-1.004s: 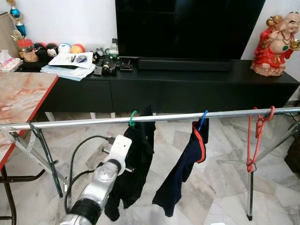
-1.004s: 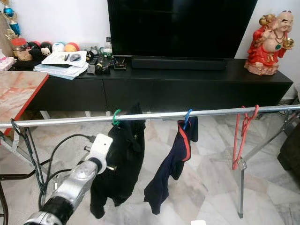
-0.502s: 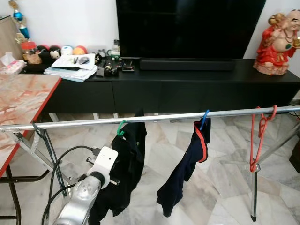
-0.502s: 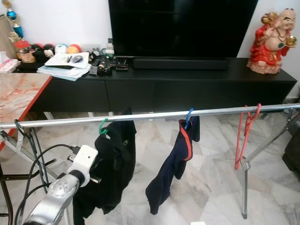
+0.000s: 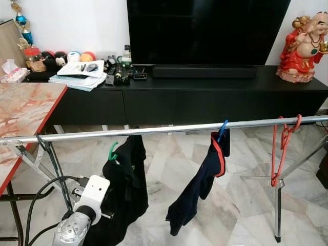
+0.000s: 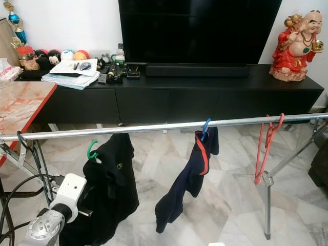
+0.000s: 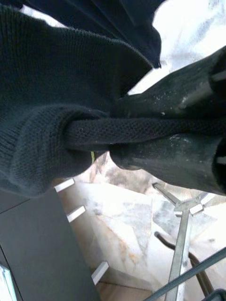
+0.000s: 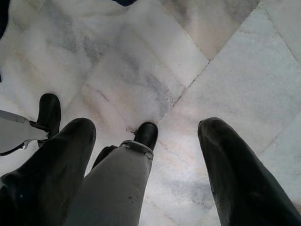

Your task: Hang hanger

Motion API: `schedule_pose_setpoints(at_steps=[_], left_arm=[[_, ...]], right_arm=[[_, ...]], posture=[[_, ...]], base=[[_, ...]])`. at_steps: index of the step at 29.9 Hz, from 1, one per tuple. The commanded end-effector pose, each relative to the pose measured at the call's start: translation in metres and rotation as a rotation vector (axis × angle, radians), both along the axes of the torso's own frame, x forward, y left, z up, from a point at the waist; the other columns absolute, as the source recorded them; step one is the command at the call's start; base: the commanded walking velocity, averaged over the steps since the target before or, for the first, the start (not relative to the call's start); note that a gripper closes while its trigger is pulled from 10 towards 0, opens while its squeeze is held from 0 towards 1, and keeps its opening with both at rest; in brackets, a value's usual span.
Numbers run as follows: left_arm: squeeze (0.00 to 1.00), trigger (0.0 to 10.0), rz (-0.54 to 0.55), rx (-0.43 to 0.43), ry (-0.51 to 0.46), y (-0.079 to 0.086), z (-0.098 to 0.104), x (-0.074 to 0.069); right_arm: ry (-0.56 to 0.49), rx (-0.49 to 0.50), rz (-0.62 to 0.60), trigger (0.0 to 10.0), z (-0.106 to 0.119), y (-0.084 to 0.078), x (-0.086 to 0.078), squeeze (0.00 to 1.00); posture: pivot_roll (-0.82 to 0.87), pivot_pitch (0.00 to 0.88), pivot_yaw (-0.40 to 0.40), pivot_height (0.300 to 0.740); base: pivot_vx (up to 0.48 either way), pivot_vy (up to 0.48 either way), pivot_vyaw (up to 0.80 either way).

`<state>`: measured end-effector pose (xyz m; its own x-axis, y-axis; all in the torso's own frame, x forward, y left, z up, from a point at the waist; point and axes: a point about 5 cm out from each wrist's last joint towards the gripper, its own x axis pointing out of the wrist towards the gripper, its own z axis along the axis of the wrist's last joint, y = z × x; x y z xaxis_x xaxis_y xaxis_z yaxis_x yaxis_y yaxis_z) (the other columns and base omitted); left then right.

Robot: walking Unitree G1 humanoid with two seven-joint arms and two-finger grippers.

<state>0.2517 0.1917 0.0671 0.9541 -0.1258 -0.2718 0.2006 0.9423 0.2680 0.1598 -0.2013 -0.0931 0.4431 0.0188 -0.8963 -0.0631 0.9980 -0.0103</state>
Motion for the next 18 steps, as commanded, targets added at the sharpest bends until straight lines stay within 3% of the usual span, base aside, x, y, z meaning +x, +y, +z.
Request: schedule_pose_setpoints(at_steps=[1, 18], left_arm=[[0.0, 10.0, -0.011, -0.032, -0.034, -0.0056, 0.0094, 0.0019], [0.0, 10.0, -0.027, -0.064, -0.013, -0.0136, 0.0103, 0.0026]], right_arm=[[0.003, 0.005, -0.022, 10.0, -0.0008, 0.0001, -0.0017, 0.0], [0.005, 0.004, -0.021, 10.0, -0.0014, 0.0011, -0.0028, 0.0]], posture=[[0.19, 0.0, 0.014, 0.74], [0.19, 0.0, 0.019, 0.74]], base=[[0.0, 0.0, 0.0], [-0.042, 0.0, 0.0]])
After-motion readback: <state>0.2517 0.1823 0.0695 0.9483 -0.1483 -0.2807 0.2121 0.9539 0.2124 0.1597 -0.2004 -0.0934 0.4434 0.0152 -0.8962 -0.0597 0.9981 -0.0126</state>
